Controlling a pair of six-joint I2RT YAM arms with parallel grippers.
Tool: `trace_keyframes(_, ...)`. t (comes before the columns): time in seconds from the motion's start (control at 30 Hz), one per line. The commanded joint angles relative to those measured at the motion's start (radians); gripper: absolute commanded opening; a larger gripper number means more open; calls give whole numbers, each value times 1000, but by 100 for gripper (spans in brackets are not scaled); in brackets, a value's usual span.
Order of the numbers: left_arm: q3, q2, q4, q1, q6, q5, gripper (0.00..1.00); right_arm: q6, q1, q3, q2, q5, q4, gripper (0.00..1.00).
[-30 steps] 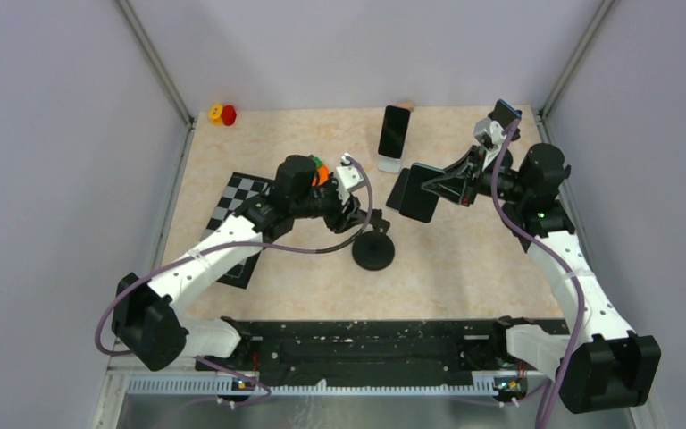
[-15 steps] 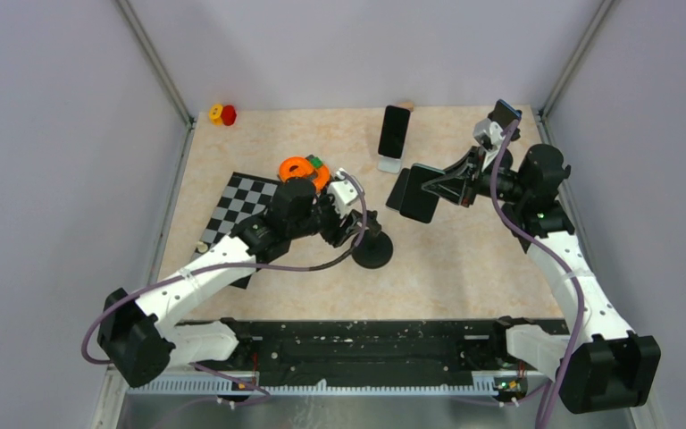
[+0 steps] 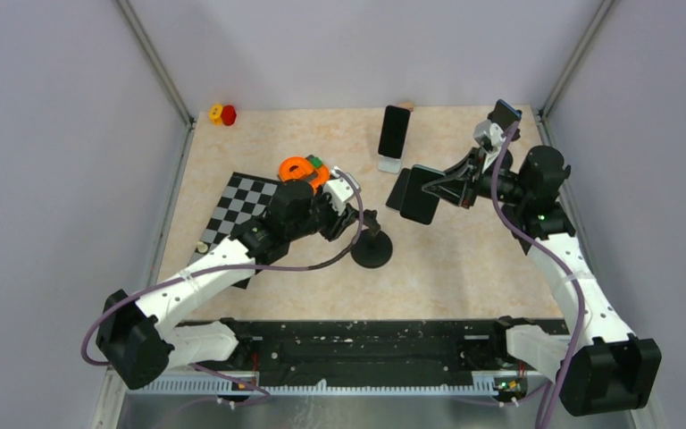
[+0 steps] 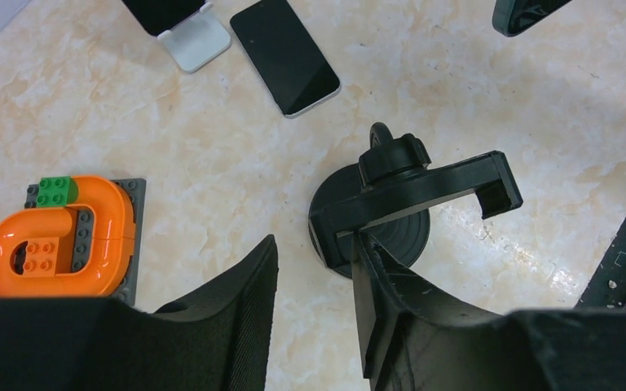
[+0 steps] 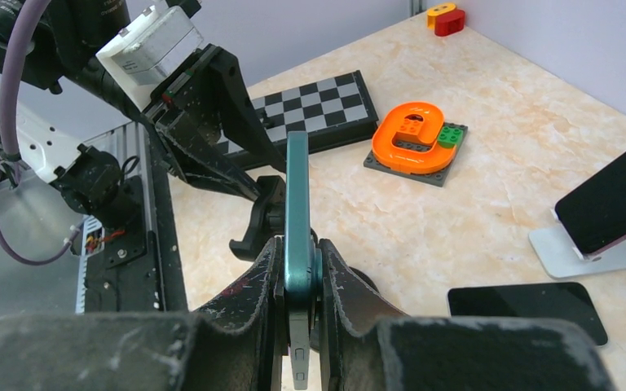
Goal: Place the phone on the phone stand
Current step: Install the phone on the phone stand.
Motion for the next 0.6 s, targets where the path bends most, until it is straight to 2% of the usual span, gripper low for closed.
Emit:
trace_keyframes(0.0,14,-11,64,-3,-18,-1,40,-12,-13,1,-33,-3,59,0)
trace_keyframes(0.23,12,-13,61,-4,-22,1,25,-6,-13,1,-30,-7,68,0)
trace_keyframes(0.37,11,-8,59,-4,-45,-6,17,57,-6,-6,-23,-41,139,0)
trace_keyframes(0.43,12,1,59,-3,-57,-13,13,56,24,7,-8,-55,149,0)
trace_keyframes(0.57,25,26,55,-3,-55,-6,6,-40,120,69,30,-59,68,0)
